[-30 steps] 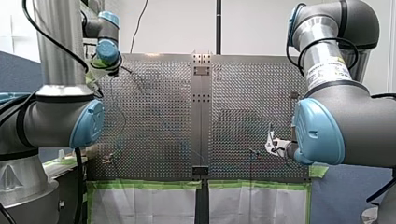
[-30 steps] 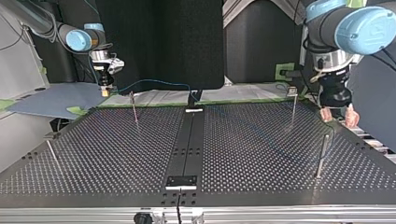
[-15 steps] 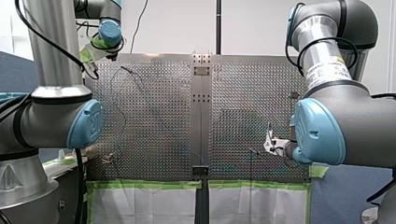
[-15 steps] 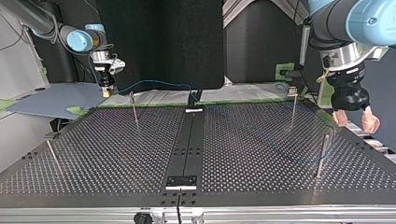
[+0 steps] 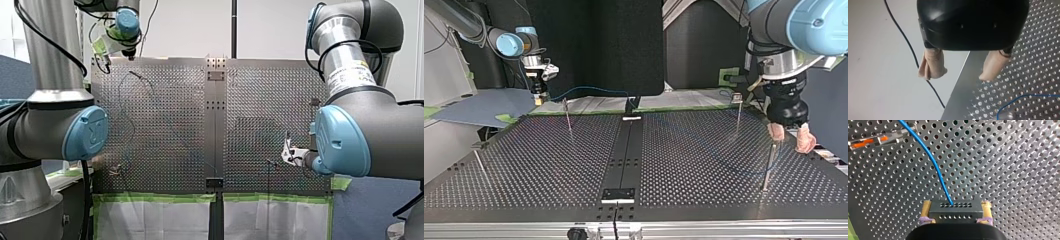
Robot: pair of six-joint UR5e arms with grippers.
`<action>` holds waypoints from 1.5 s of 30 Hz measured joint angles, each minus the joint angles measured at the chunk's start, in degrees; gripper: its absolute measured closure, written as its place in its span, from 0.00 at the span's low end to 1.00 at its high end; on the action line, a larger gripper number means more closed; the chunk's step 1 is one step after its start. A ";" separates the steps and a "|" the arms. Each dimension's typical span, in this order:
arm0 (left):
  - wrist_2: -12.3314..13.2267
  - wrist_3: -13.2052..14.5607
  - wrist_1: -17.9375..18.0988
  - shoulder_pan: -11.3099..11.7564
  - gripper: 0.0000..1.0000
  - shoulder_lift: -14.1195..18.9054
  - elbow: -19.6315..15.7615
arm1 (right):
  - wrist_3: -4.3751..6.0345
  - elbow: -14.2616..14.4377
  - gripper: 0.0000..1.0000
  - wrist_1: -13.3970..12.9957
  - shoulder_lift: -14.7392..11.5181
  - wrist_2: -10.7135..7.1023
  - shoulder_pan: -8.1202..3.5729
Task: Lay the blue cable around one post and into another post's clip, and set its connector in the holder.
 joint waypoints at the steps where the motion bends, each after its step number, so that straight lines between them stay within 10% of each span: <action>1: 0.05 0.65 -0.66 -0.12 0.00 -0.05 0.65 | -0.01 -0.01 1.00 0.01 0.00 0.00 0.02; 17: -1.55 9.47 -9.39 -0.52 0.00 -1.26 8.80 | -0.02 -0.05 1.00 0.02 -0.01 -0.08 0.13; 45: -2.85 23.76 -9.26 -1.46 0.00 -1.88 7.18 | -0.20 -0.07 1.00 0.28 0.00 -0.01 0.29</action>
